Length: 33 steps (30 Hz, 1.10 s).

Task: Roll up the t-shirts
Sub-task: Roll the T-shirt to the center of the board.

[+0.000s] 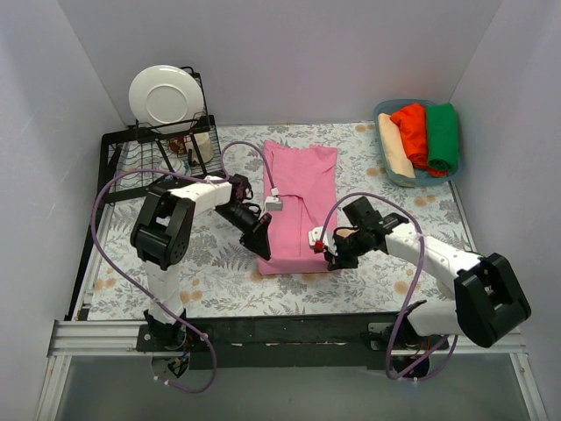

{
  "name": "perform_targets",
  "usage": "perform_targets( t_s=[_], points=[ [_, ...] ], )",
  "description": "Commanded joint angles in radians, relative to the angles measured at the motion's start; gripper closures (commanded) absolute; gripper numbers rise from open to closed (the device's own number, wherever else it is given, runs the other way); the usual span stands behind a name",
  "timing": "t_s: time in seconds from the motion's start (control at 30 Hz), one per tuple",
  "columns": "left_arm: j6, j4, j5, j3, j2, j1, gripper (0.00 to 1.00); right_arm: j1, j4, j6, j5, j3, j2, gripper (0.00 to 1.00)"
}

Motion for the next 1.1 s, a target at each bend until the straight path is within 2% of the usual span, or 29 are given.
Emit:
perform_targets(
  t_s=[0.0,0.13,0.63,0.73,0.77,0.8,0.83,0.97,1.07],
  points=[
    [0.025,-0.031,-0.054,0.053,-0.001,0.013,1.00,-0.052,-0.178,-0.110,-0.058,0.096,0.099,0.99],
    [-0.015,0.045,-0.111,0.044,-0.003,0.017,1.00,-0.086,-0.256,-0.190,-0.076,0.162,0.229,0.99],
    [-0.151,0.228,-0.186,0.045,0.035,0.028,0.97,-0.173,-0.359,-0.305,-0.078,0.345,0.456,0.98],
    [-0.216,0.317,-0.203,0.031,0.002,0.028,0.90,-0.175,-0.406,-0.323,-0.085,0.388,0.510,0.96],
    [-0.236,0.340,-0.223,0.030,-0.014,0.028,0.86,-0.175,-0.417,-0.326,-0.091,0.403,0.522,0.96],
    [-0.292,0.413,-0.237,0.019,-0.058,0.028,0.77,-0.178,-0.439,-0.328,-0.096,0.411,0.545,0.94],
    [-0.312,0.449,-0.252,0.012,-0.090,0.028,0.76,-0.180,-0.446,-0.332,-0.099,0.418,0.556,0.94],
    [-0.314,0.538,-0.257,-0.039,-0.243,0.019,0.65,-0.180,-0.472,-0.337,-0.111,0.445,0.597,0.89],
    [-0.231,0.552,-0.255,-0.119,-0.351,-0.022,0.59,-0.181,-0.476,-0.331,-0.116,0.461,0.622,0.86]
  ],
)
